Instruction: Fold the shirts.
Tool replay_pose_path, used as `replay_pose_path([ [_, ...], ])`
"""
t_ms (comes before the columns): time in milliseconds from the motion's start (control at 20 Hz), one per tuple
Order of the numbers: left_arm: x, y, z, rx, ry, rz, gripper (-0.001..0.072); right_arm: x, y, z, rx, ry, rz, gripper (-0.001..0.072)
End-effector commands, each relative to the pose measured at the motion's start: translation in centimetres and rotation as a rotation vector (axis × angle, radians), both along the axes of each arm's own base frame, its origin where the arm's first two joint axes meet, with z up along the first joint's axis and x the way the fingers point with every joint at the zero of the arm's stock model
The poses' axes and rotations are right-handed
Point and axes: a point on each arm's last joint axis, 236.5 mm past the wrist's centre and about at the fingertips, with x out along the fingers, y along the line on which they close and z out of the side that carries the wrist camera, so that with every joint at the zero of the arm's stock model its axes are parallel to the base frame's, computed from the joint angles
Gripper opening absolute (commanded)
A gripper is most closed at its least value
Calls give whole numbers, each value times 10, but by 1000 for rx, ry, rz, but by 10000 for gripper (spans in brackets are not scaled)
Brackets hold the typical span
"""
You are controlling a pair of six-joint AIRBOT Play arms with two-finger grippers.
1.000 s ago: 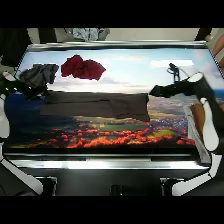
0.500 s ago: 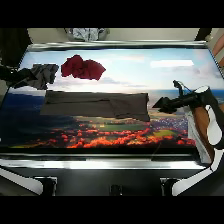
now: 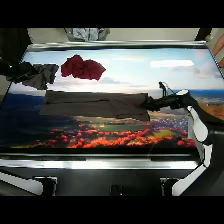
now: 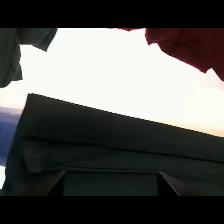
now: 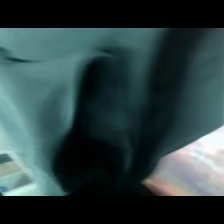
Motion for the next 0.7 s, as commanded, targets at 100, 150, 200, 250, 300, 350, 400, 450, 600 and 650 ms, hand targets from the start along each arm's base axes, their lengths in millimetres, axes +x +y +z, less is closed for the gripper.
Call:
replay_pose_path([
  [100,-12,-110,-20,-299,28,-253,40,26,5,88,-43,-211,2,50],
  [150,-19,-138,-34,-344,68,-300,40,23,1,108,-84,-227,22,50],
  [200,-28,-168,-52,-378,119,-338,40,18,-6,124,-140,-233,52,49],
  [250,-37,-198,-70,-399,164,-373,40,10,-13,136,-193,-229,80,49],
  [300,-44,-226,-83,-419,193,-405,40,2,-20,146,-243,-220,105,49],
  [350,-50,-254,-93,-430,212,-437,39,-6,-29,156,-298,-216,127,50],
  [400,-54,-278,-100,-431,220,-468,39,-14,-35,165,-339,-212,141,50],
  [450,-60,-305,-106,-441,226,-496,39,-22,-40,175,-375,-215,156,50],
  [600,-87,-383,-113,-501,242,-582,39,-44,-48,209,-434,-239,177,50],
  [650,-95,-404,-115,-514,240,-601,39,-51,-48,221,-442,-251,184,50],
])
